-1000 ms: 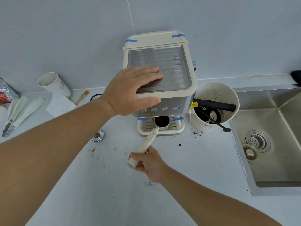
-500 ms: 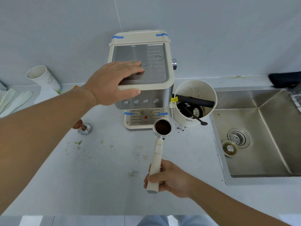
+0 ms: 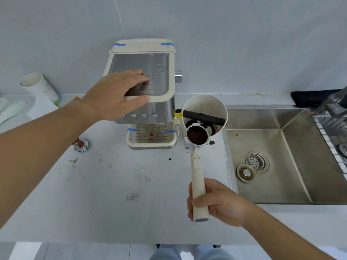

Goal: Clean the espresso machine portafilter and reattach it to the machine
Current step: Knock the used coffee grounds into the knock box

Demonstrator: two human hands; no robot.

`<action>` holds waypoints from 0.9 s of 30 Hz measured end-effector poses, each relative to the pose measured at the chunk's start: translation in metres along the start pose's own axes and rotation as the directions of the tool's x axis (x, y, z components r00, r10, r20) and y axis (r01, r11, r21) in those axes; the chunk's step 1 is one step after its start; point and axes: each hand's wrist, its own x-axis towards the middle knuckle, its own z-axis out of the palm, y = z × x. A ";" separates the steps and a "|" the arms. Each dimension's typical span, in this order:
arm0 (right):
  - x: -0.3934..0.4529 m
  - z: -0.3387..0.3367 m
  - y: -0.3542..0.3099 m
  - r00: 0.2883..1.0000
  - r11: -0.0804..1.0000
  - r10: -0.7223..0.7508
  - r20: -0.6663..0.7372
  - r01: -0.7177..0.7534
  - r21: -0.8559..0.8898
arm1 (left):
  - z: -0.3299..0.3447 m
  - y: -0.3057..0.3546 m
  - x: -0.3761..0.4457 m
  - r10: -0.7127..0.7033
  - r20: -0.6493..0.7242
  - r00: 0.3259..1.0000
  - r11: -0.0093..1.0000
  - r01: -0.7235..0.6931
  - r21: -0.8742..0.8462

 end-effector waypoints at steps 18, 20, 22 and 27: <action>-0.037 -0.068 -0.041 0.959 0.974 -0.179 -0.218 0.204 0.098 | 0.009 0.066 0.042 -0.229 -0.085 0.970 0.965 0.215 -0.147; -0.035 -0.074 -0.044 0.956 0.970 -0.174 -0.235 0.208 0.127 | 0.009 0.066 0.042 -0.238 -0.097 0.966 0.964 0.224 -0.141; -0.032 -0.080 -0.048 0.954 0.966 -0.171 -0.247 0.212 0.150 | 0.009 0.066 0.043 -0.248 -0.097 0.964 0.963 0.234 -0.133; -0.023 -0.089 -0.063 0.928 0.971 -0.178 -0.327 0.220 0.095 | 0.013 0.060 0.044 -0.265 -0.088 0.960 0.957 0.250 -0.149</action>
